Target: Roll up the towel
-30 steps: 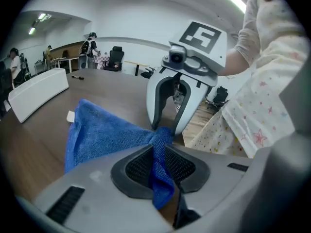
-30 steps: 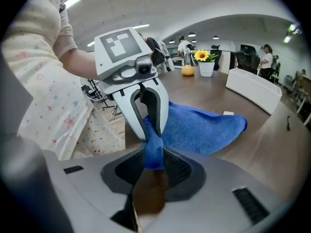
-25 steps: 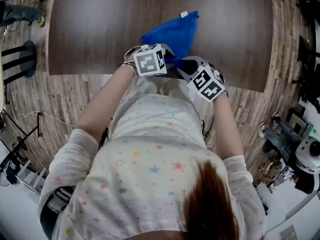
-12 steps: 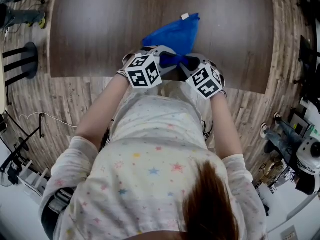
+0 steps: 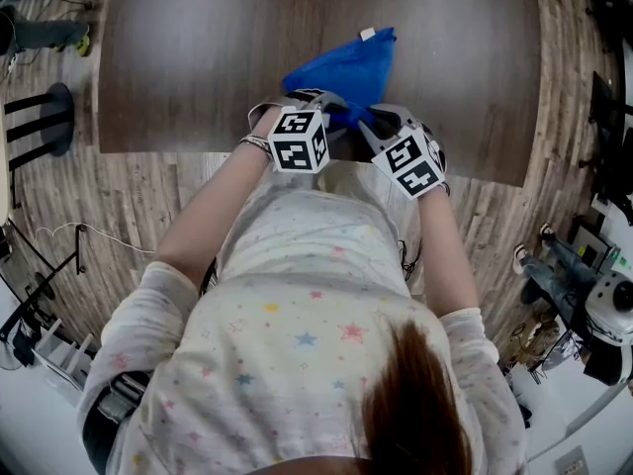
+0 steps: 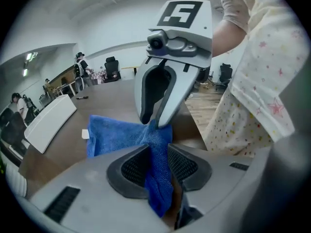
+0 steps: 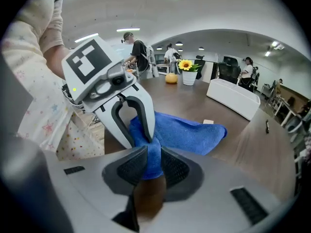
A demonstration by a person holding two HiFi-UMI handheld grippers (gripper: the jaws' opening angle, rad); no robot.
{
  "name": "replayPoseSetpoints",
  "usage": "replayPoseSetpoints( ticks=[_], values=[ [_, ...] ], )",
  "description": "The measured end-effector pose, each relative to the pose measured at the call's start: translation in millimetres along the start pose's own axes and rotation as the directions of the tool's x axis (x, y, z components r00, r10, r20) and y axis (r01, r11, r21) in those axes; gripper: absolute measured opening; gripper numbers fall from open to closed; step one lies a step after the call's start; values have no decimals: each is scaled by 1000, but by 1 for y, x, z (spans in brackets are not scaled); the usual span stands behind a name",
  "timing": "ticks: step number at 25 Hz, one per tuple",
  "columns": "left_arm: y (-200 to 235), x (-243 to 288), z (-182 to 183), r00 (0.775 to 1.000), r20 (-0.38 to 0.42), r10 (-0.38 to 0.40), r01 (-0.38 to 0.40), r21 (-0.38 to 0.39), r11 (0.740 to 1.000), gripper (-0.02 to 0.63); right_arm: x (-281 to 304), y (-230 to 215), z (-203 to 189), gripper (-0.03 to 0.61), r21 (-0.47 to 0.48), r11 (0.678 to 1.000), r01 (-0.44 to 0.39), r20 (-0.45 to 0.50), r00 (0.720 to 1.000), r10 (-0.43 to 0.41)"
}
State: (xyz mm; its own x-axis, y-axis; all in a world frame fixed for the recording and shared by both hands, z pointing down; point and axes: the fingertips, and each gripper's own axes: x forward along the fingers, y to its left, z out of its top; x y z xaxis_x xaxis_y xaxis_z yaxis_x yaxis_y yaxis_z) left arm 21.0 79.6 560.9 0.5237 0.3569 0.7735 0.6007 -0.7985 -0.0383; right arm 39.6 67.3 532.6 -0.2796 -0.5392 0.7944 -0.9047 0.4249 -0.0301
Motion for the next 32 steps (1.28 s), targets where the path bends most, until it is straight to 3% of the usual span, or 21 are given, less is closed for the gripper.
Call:
replayPoseSetpoints(
  ticks=[4,10,14,21,24,32],
  values=[
    [-1,-3,0,1000,5,-30,30,-29,999,91,-4,17,0,104,-41,999,-25,-12,1000,24],
    [-9,0,6,997,-7,-80,80,-39,996,67,8,22,-22,120,-205,978,35,-98,994,-57],
    [-21,1,7,991,-38,-126,127,6,992,63,8,28,-27,99,-170,985,0,-97,995,-16],
    [-46,-4,12,970,-31,-241,240,-48,970,63,-3,49,-36,84,-97,987,-130,-104,987,120],
    [-39,-3,15,974,-14,-228,226,-87,970,69,-4,43,-35,83,-45,990,-134,-86,988,130],
    [-11,-18,25,994,72,-78,85,-115,990,89,-2,24,-24,83,48,991,-126,-74,989,129]
  ],
)
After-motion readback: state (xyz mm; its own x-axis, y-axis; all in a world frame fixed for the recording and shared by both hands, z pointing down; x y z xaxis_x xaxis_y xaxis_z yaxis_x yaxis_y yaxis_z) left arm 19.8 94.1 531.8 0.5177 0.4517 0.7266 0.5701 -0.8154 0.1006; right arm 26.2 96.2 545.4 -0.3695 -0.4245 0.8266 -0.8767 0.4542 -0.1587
